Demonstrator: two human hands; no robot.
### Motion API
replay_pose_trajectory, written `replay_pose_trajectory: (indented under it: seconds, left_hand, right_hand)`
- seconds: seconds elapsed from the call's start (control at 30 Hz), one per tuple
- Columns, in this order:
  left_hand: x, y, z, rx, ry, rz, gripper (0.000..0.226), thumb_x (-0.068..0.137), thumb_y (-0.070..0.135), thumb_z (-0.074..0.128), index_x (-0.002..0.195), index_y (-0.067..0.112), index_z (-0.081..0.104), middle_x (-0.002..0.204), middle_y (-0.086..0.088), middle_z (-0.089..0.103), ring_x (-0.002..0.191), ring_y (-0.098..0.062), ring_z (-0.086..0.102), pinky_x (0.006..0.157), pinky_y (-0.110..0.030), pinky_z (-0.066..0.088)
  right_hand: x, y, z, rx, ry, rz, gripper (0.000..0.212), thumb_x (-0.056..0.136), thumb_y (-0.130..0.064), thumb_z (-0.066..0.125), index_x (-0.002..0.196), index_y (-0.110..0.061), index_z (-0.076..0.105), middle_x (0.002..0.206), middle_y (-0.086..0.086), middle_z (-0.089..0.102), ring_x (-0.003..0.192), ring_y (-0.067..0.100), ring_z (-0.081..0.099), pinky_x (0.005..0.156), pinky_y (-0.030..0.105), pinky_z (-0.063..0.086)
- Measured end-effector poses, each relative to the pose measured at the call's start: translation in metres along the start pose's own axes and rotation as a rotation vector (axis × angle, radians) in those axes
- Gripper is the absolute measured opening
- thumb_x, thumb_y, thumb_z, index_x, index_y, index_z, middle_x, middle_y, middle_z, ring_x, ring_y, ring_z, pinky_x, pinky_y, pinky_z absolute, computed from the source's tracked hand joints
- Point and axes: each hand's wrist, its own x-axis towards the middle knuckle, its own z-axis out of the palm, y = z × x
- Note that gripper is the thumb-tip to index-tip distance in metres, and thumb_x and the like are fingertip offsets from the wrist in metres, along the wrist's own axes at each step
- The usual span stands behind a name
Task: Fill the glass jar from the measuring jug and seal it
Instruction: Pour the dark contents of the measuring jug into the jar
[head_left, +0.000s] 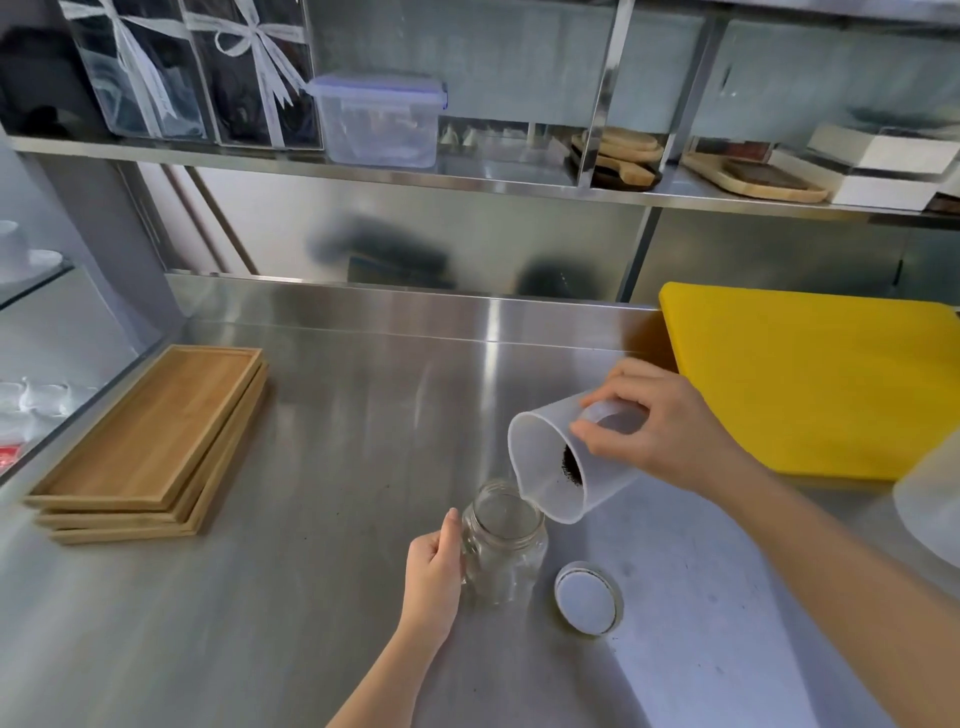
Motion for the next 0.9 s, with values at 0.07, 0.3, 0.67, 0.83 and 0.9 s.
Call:
replay_pose_trajectory:
  seconds: [0.07,0.3,0.67,0.83,0.9]
  left_hand:
    - [0.000,-0.001,0.000,0.000,0.003,-0.003,0.059,0.096,0.026,0.044,0.043,0.026,0.018,0.042,0.009,0.020,0.044,-0.011,0.017,0.050,-0.030,0.015]
    - [0.000,-0.003,0.001,0.005,0.005,-0.018,0.055,0.096,0.029,0.043,0.048,0.023,0.017,0.046,0.005,0.018,0.046,-0.012,0.014,0.052,-0.033,0.013]
    - [-0.005,-0.002,0.003,0.014,0.025,0.003,0.053,0.097,0.029,0.041,0.051,0.022,0.017,0.046,0.005,0.018,0.044,-0.011,0.014,0.046,-0.025,0.013]
    - [-0.008,0.000,0.005,0.010,0.035,0.016,0.055,0.097,0.029,0.041,0.049,0.024,0.016,0.043,0.009,0.017,0.043,-0.009,0.013,0.044,-0.024,0.012]
    - [-0.008,0.000,0.005,0.011,0.039,0.010,0.055,0.097,0.029,0.041,0.048,0.024,0.016,0.043,0.010,0.017,0.043,-0.009,0.013,0.044,-0.024,0.012]
  right_hand:
    - [0.003,-0.004,0.000,-0.055,-0.015,-0.022,0.037,0.068,-0.046,0.063,0.085,-0.013,0.069,0.085,-0.001,0.058,0.078,0.019,0.055,0.062,0.033,0.051]
    - [0.011,-0.018,0.005,-0.155,-0.034,-0.073,0.039,0.068,-0.049,0.058,0.081,-0.014,0.066,0.079,-0.005,0.053,0.072,0.015,0.052,0.055,0.021,0.039]
    - [0.018,-0.028,0.006,-0.215,-0.048,-0.082,0.040,0.068,-0.050,0.055,0.079,-0.013,0.065,0.077,-0.007,0.050,0.071,0.013,0.048,0.057,0.027,0.038]
    - [0.020,-0.031,0.008,-0.263,-0.055,-0.151,0.041,0.067,-0.049,0.056,0.077,-0.011,0.067,0.075,-0.003,0.054,0.069,0.013,0.047,0.051,0.020,0.031]
    - [0.022,-0.032,0.009,-0.269,-0.060,-0.167,0.041,0.066,-0.048,0.057,0.077,-0.011,0.068,0.076,0.002,0.059,0.068,0.013,0.048,0.051,0.019,0.030]
